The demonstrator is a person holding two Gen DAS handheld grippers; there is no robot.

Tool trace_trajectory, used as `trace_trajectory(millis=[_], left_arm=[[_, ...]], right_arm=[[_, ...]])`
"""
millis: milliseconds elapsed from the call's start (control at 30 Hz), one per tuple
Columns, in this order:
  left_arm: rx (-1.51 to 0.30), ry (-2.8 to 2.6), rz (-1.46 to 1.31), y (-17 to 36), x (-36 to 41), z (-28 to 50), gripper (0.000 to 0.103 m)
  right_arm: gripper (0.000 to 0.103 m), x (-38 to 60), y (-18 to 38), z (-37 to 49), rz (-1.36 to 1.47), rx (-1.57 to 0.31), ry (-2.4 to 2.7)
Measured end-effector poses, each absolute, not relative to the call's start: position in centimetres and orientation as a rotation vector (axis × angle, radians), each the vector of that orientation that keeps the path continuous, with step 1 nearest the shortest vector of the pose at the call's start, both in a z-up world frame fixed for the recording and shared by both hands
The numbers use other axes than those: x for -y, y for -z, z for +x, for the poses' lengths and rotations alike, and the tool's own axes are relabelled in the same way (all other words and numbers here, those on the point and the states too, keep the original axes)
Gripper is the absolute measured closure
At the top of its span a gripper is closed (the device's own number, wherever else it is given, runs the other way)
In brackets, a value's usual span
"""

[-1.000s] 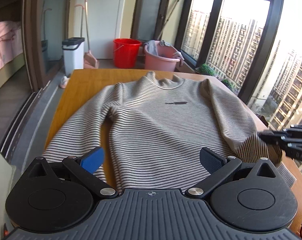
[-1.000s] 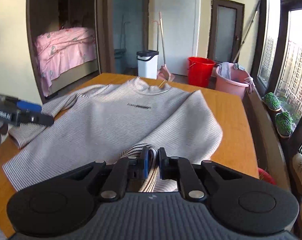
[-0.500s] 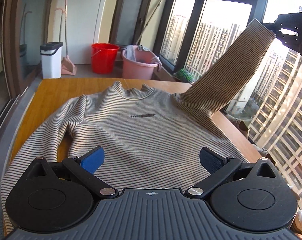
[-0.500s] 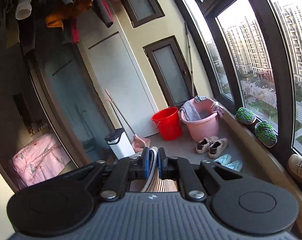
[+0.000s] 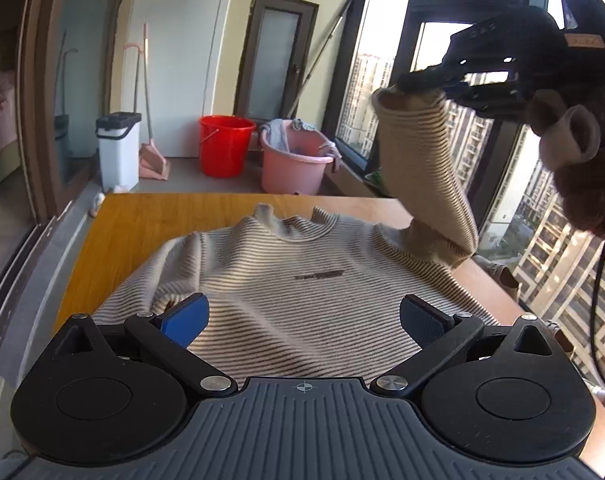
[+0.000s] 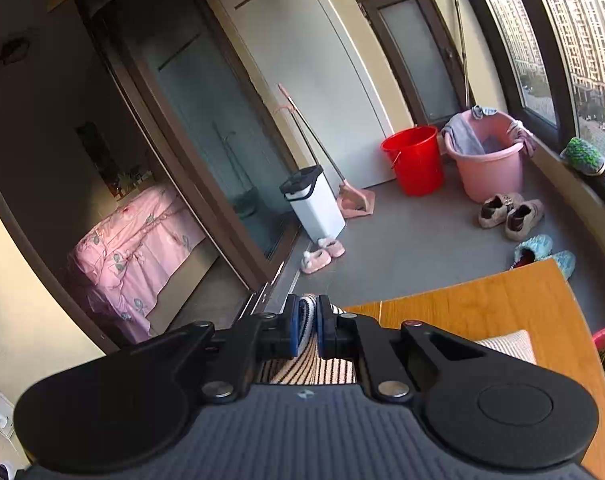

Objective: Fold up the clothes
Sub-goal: 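Lift the sleeve cuff high with the right gripper, then grasp the raised cuff with the left gripper while the right gripper releases it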

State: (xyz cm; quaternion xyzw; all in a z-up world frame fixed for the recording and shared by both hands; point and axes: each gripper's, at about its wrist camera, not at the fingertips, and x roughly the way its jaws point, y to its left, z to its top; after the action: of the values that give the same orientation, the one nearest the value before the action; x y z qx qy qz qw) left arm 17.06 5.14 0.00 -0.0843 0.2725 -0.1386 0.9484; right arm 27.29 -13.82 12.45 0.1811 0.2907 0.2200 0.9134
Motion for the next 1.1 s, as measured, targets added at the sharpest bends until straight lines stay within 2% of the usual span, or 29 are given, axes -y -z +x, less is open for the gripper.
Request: trace_trajectory(millis=[200, 300, 367, 400, 433, 467, 500, 533, 633, 667, 700, 767, 900, 1000, 1067, 1100], left_arm=[[-0.513, 0.381, -0.264, -1.0, -4.1, 20.7, 0.000], [-0.507, 0.383, -0.242, -1.2, -3.0, 21.9, 0.009], [-0.504, 0.384, -0.228, -1.3, -2.4, 22.6, 0.024], [-0.502, 0.384, -0.221, -1.4, -2.0, 23.0, 0.027], [-0.500, 0.384, -0.213, -1.5, -1.7, 23.4, 0.037], [-0.499, 0.385, -0.206, -1.5, -1.3, 23.8, 0.053], [-0.497, 0.385, -0.199, -1.6, -1.0, 24.2, 0.063], [-0.495, 0.386, -0.192, -1.7, -0.7, 24.5, 0.076], [-0.491, 0.382, -0.173, -1.8, 0.1, 25.6, 0.084], [-0.496, 0.353, -0.180, -1.6, -0.8, 25.7, 0.086], [-0.510, 0.326, -0.193, -1.3, -1.8, 25.9, 0.086], [-0.542, 0.281, -0.209, -0.3, -3.6, 26.1, 0.086], [-0.623, 0.240, -0.215, 1.9, -6.5, 26.1, 0.086], [-0.655, 0.207, -0.255, 2.8, -8.6, 25.5, 0.076], [-0.675, 0.203, -0.302, 3.1, -9.8, 24.9, 0.055], [-0.685, 0.202, -0.325, 3.3, -10.3, 24.5, 0.050]], right_arm=[[0.095, 12.4, -10.9, 27.7, 0.365, -0.640, -0.499], [0.095, 13.0, -11.4, 27.4, 0.338, -0.633, -0.505], [0.095, 13.4, -12.0, 26.8, 0.287, -0.611, -0.498], [0.095, 13.5, -12.3, 26.4, 0.260, -0.597, -0.493], [0.095, 13.6, -12.5, 26.1, 0.236, -0.585, -0.487], [0.095, 13.6, -12.7, 25.8, 0.216, -0.572, -0.479], [0.095, 13.7, -12.9, 25.7, 0.204, -0.558, -0.473], [0.094, 13.9, -13.0, 25.5, 0.199, -0.546, -0.471], [0.088, 14.5, -13.2, 25.2, 0.192, -0.510, -0.469], [0.082, 15.1, -13.1, 25.0, 0.197, -0.498, -0.463], [0.074, 15.6, -12.9, 24.9, 0.191, -0.488, -0.445], [0.067, 16.4, -12.0, 24.9, 0.165, -0.478, -0.402], [0.067, 17.0, -8.5, 25.3, 0.102, -0.530, -0.333], [0.061, 17.2, -5.2, 25.3, 0.079, -0.589, -0.290], [0.060, 17.3, -3.3, 25.3, 0.072, -0.622, -0.262], [0.060, 17.2, -2.5, 25.3, 0.066, -0.632, -0.253]])
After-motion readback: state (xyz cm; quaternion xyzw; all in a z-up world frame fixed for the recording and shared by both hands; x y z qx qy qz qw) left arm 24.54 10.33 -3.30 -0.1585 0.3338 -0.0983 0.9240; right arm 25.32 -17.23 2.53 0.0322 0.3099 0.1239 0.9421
